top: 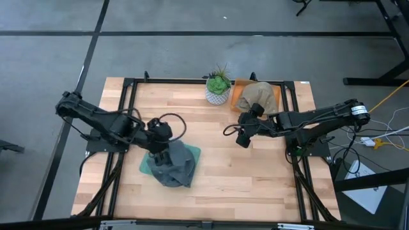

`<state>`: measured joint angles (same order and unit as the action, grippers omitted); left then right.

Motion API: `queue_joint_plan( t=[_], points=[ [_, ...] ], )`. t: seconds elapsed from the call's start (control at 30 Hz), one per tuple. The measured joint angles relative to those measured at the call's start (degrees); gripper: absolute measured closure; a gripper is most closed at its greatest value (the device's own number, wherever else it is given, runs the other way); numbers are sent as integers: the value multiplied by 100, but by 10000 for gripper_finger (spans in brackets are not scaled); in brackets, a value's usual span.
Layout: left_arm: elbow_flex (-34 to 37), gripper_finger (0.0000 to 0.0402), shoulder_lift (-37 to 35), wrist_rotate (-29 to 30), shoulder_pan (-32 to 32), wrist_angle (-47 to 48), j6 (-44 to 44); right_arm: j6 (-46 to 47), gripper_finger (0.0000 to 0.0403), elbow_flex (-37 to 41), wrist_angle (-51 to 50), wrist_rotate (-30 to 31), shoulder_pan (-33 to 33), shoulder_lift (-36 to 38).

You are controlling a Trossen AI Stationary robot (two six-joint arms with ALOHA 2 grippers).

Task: Pick & Place hat
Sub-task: Put the blue cap into the green bin

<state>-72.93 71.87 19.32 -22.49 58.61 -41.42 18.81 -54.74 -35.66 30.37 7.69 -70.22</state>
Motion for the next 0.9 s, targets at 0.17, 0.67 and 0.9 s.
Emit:
queue_joint_plan(
  t=[0.17, 0.67, 0.9],
  points=[
    [0, 398, 508, -37, 63, -4, 788, -108, 148, 0, -2, 0, 2, 0],
    [-6, 396, 1438, -297, -344, 8, 1432, -99, 148, 0, 2, 0, 2, 0],
    [-219, 394, 1185, -530, -717, 115, 955, -79, 148, 0, 178, 0, 2, -4]
  ],
)
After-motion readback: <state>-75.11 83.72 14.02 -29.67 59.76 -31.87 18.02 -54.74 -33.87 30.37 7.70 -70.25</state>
